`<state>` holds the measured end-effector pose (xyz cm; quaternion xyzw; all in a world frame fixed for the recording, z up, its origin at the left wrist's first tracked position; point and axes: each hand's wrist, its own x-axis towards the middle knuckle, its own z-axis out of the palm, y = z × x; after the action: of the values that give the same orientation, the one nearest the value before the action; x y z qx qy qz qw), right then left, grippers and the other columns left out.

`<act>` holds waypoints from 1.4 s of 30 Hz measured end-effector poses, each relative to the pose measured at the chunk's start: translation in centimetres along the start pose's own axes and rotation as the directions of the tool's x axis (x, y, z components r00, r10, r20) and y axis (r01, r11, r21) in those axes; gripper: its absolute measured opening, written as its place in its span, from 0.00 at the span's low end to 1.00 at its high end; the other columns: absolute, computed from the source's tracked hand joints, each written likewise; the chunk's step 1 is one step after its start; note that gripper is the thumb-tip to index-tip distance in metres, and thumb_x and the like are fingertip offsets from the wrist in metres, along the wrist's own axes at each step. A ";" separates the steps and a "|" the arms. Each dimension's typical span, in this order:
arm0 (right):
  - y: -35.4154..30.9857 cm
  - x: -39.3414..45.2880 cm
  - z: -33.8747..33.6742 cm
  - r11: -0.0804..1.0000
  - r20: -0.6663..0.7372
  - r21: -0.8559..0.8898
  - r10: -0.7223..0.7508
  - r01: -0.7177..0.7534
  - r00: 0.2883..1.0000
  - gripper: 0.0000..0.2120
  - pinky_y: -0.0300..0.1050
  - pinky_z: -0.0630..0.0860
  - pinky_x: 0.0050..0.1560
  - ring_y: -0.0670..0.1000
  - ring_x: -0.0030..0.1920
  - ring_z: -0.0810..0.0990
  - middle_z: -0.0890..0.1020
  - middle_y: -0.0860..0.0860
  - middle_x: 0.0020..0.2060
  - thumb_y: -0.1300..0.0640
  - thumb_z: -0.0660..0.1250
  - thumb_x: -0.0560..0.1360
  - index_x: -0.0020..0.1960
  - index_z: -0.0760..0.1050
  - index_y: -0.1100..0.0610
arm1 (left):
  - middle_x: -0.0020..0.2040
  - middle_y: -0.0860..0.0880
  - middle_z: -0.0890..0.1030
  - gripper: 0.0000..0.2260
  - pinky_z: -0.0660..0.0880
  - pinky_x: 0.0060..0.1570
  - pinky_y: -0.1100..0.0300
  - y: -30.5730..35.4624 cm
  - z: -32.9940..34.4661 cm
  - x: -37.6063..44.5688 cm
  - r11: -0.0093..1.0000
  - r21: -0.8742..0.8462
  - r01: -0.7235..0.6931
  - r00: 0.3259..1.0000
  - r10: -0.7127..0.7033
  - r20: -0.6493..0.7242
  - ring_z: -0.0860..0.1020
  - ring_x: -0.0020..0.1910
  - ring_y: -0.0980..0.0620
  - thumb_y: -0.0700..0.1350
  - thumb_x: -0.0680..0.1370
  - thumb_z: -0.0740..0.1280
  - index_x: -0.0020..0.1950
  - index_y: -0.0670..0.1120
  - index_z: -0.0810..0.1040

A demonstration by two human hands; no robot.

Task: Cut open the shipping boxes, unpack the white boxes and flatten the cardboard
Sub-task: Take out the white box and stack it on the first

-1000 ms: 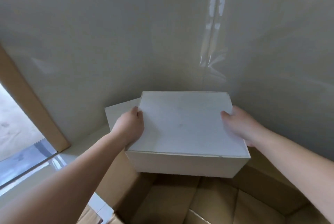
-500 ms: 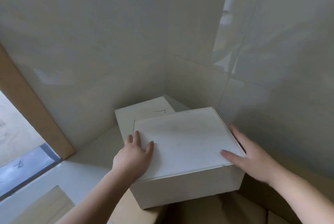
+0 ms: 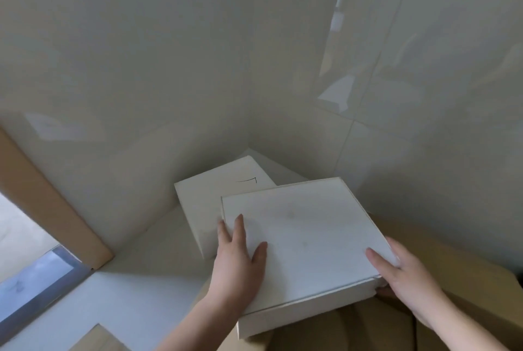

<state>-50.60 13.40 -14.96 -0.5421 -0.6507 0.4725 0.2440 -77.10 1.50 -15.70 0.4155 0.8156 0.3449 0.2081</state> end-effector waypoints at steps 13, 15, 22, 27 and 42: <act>-6.5 7.6 -2.0 0.947 0.240 -0.175 -0.224 0.269 0.945 0.27 0.39 0.81 0.41 0.38 0.49 0.78 0.74 0.30 0.55 0.26 0.60 0.64 0.61 0.64 0.31 | 0.74 0.44 0.57 0.25 0.68 0.59 0.63 4.1 -4.4 3.9 0.988 0.129 0.088 0.988 -0.070 -0.138 0.75 0.61 0.45 0.55 0.79 0.60 0.75 0.52 0.62; -9.2 9.7 -1.9 0.953 0.308 -0.135 -0.219 0.271 0.926 0.39 0.41 0.80 0.46 0.41 0.52 0.77 0.72 0.30 0.57 0.27 0.66 0.62 0.69 0.59 0.33 | 0.73 0.43 0.60 0.25 0.66 0.62 0.62 5.1 -6.5 6.3 0.989 0.117 0.086 0.980 -0.062 -0.191 0.74 0.63 0.44 0.53 0.79 0.62 0.74 0.50 0.64; -14.4 17.8 2.7 0.930 0.444 -0.143 -0.244 0.338 0.862 0.52 0.20 0.64 0.52 0.38 0.63 0.67 0.63 0.37 0.68 0.53 0.81 0.62 0.77 0.54 0.48 | 0.75 0.44 0.58 0.25 0.61 0.66 0.61 2.7 -10.7 14.3 0.992 0.088 0.091 0.966 -0.067 -0.249 0.70 0.67 0.44 0.54 0.79 0.62 0.74 0.49 0.65; -13.4 23.0 8.7 0.958 0.427 -0.075 -0.219 0.275 0.877 0.47 0.36 0.79 0.44 0.44 0.45 0.81 0.72 0.32 0.54 0.62 0.79 0.66 0.76 0.57 0.47 | 0.72 0.41 0.61 0.23 0.58 0.69 0.62 -1.5 -11.0 19.6 0.987 0.127 0.101 0.971 -0.070 -0.229 0.69 0.67 0.44 0.52 0.79 0.63 0.73 0.47 0.67; -11.4 31.5 14.4 0.925 0.413 -0.181 -0.237 0.334 0.879 0.45 0.22 0.66 0.47 0.29 0.44 0.74 0.74 0.41 0.60 0.54 0.80 0.64 0.75 0.61 0.47 | 0.73 0.38 0.57 0.22 0.64 0.66 0.58 -7.2 -6.6 24.0 0.981 0.085 0.175 0.953 -0.146 -0.266 0.73 0.63 0.40 0.49 0.79 0.63 0.73 0.48 0.67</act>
<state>-77.24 38.23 -17.30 -0.3622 -0.8125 0.4432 0.1101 -98.68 15.60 -17.80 0.3098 0.8843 0.3335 0.1044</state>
